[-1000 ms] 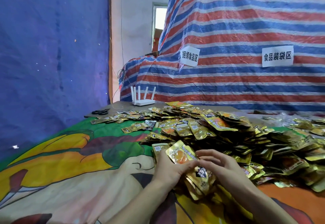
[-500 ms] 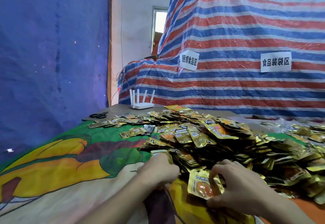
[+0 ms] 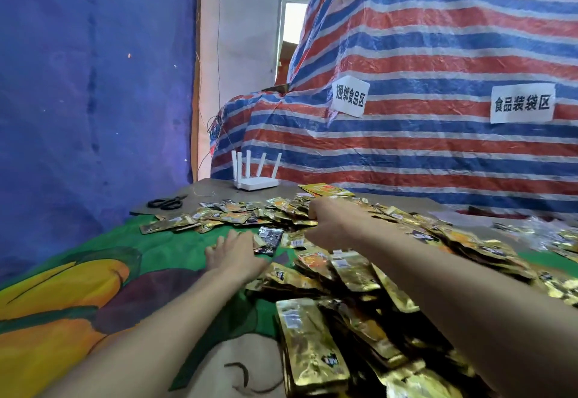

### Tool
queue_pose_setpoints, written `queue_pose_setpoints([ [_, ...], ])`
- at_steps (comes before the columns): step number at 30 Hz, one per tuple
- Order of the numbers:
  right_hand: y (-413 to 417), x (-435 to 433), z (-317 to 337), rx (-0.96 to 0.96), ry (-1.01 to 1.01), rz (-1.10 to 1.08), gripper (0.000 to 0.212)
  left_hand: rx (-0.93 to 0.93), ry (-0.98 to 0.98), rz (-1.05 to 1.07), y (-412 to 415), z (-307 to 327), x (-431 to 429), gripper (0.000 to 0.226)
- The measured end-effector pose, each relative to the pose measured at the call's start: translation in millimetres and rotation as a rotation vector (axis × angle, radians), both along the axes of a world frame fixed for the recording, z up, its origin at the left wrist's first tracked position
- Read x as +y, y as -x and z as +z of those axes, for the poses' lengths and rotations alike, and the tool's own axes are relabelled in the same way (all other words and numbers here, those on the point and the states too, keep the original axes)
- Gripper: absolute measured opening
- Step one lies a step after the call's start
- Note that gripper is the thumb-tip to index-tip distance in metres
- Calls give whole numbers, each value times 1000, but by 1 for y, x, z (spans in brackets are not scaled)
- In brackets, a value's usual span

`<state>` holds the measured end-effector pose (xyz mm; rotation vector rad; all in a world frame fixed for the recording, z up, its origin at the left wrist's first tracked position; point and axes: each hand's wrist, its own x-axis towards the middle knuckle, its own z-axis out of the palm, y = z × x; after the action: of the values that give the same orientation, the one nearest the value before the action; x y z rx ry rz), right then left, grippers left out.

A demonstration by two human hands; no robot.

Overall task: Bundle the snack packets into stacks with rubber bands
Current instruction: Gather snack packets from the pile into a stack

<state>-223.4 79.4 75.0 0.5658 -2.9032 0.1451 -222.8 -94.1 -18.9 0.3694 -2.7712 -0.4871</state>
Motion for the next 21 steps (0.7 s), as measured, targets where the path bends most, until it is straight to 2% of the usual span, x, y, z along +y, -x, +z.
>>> queue_pose_setpoints([
  [2, 37, -12, -6, -22, -81, -53, 16, -53, 10, 55, 26, -5, -5, 49],
  [9, 135, -30, -47, -231, -166, -338, 51, -203, 50, 160, 101, -26, -5, 108],
  [11, 151, -29, -56, -277, -177, -414, 67, -219, 52, 200, 115, -29, -4, 117],
  [13, 159, -31, -67, -432, -86, -336, 68, -248, 57, 221, 125, -32, -2, 119],
  [15, 163, -33, -79, -564, 57, -267, 48, -248, 100, 192, 130, -32, 0, 108],
  [16, 162, -33, -79, -544, 66, -265, 45, -220, 130, 146, 131, -30, 1, 92],
  [18, 164, -34, -77, -333, -163, -246, 45, -140, 198, -2, 129, -25, 1, 47],
  [19, 165, -36, -75, -221, -264, -217, 38, -113, 232, -63, 126, -21, 0, 31],
  [21, 164, -40, -76, -103, -358, -143, 22, -92, 286, -125, 119, -15, -2, 23],
])
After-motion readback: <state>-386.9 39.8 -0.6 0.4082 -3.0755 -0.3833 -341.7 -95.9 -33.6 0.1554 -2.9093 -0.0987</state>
